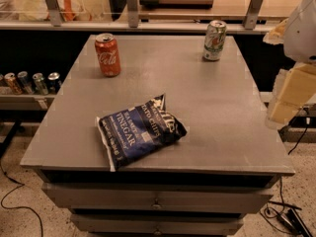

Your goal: Move 7up can near coke can

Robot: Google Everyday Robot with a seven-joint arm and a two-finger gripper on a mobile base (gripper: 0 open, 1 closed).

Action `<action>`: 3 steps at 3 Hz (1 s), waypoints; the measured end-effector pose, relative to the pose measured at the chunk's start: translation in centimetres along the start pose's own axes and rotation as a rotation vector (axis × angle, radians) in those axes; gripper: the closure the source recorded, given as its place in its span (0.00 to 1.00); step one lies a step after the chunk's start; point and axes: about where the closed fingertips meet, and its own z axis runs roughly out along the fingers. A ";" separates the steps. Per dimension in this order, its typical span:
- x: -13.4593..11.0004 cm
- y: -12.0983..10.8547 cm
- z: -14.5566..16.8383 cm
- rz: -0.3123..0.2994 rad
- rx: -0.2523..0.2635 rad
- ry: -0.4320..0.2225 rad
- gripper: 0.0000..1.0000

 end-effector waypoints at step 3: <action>0.9 -4.9 3.9 0.178 0.034 -0.104 0.00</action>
Offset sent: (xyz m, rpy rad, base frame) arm 0.0530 -0.0132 -0.0243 0.1054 -0.0127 -0.1606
